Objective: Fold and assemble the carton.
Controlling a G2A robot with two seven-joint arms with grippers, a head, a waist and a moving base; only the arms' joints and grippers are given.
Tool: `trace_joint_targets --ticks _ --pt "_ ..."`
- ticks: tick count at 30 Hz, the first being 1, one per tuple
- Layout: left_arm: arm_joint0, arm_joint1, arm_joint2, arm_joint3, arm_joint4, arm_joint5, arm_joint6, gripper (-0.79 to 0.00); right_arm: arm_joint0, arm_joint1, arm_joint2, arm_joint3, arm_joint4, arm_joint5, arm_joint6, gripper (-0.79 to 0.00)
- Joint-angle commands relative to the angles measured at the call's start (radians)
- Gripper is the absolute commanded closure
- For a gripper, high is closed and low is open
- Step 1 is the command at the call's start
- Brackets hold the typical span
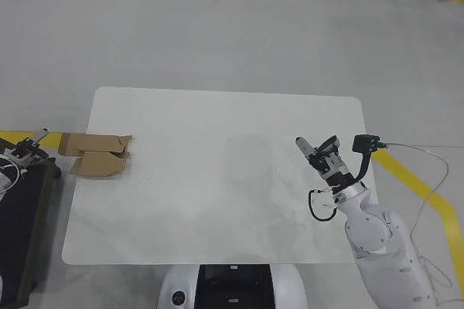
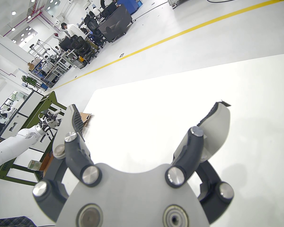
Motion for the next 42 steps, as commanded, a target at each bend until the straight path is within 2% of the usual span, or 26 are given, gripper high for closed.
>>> trace_joint_targets --ticks 1,7,13,24,25,28,29,35,38,42 --pt "-0.022 -0.018 0.019 0.033 0.0 0.001 -0.02 -0.785 0.0 0.0 0.0 0.0 0.0 0.0 0.0 -0.785" --pt "-0.078 -0.059 0.044 0.109 -0.03 0.012 -0.087 -0.785 0.0 0.0 0.0 0.0 0.0 0.0 0.0 -0.785" --pt "-0.113 -0.094 0.067 0.157 -0.023 0.026 -0.089 -0.785 0.0 0.0 0.0 0.0 0.0 0.0 0.0 -0.785" --pt "-0.146 -0.121 0.052 0.204 -0.068 0.052 -0.122 -0.779 0.0 0.0 0.0 0.0 0.0 0.0 0.0 -0.785" --pt "-0.148 -0.122 0.05 0.206 -0.072 0.055 -0.123 -0.748 0.0 0.0 0.0 0.0 0.0 0.0 0.0 -0.785" --pt "-0.153 -0.126 0.043 0.21 -0.086 0.067 -0.131 -0.456 0.0 0.0 0.0 0.0 0.0 0.0 0.0 -0.785" --pt "-0.154 -0.126 0.041 0.21 -0.088 0.069 -0.132 -0.388 0.0 0.0 0.0 0.0 0.0 0.0 0.0 -0.785" --pt "-0.167 -0.13 0.036 0.207 -0.086 0.083 -0.141 -0.246 0.0 0.0 0.0 0.0 0.0 0.0 0.0 -0.785" --pt "-0.174 -0.132 0.033 0.206 -0.083 0.088 -0.144 -0.151 0.0 0.0 0.0 0.0 0.0 0.0 0.0 -0.785" --pt "-0.184 -0.132 0.028 0.202 -0.082 0.074 -0.165 -0.095 0.0 0.0 0.0 0.0 0.0 0.0 0.0 -0.785"
